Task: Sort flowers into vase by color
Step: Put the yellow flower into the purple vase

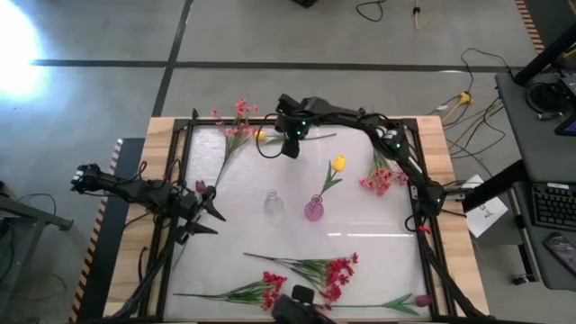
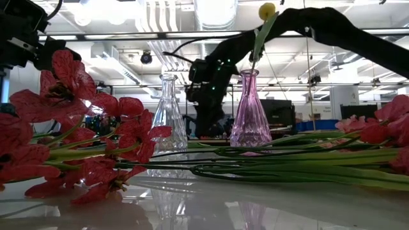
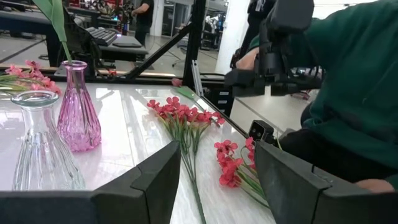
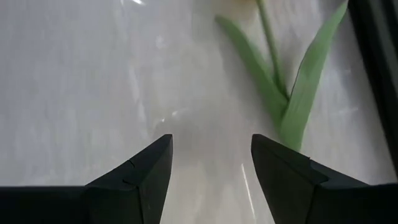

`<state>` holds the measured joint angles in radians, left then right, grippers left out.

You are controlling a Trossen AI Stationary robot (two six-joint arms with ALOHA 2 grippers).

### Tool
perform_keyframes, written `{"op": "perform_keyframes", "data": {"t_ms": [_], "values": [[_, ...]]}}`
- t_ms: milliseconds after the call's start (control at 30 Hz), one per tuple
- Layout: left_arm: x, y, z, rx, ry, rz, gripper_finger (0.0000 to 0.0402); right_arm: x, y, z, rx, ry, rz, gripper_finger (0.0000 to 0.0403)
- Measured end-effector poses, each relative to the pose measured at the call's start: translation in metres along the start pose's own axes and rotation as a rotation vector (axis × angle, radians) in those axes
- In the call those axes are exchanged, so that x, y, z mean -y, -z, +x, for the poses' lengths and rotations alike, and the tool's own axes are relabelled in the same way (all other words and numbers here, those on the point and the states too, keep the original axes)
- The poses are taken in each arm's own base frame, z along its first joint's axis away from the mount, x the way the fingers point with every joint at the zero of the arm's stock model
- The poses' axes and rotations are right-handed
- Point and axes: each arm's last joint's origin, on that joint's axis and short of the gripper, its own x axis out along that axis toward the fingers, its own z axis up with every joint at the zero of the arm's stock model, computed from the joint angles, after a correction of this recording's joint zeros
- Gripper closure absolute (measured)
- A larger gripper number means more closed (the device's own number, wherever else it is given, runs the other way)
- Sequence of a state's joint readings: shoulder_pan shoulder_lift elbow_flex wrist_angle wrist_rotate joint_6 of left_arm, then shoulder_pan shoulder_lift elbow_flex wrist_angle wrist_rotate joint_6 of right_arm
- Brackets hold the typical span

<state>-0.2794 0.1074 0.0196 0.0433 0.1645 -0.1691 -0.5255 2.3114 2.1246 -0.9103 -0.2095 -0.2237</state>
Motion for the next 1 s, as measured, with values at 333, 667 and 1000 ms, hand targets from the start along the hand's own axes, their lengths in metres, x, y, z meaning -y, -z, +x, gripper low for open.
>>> {"op": "perform_keyframes", "data": {"t_ms": [333, 667, 1000], "values": [[0.0, 0.0, 0.0, 0.0, 0.0, 0.0, 0.0208, 0.017, -0.002, 0.031, 0.064, 0.077, -0.013, 0.0193], [0.0, 0.0, 0.0, 0.0, 0.0, 0.0, 0.0208, 0.032, 0.002, 0.039, 0.075, 0.115, 0.03, 0.0246], [0.0, 0.0, 0.0, 0.0, 0.0, 0.0, 0.0208, 0.035, 0.002, 0.04, 0.06, 0.192, 0.027, 0.0387]]}}
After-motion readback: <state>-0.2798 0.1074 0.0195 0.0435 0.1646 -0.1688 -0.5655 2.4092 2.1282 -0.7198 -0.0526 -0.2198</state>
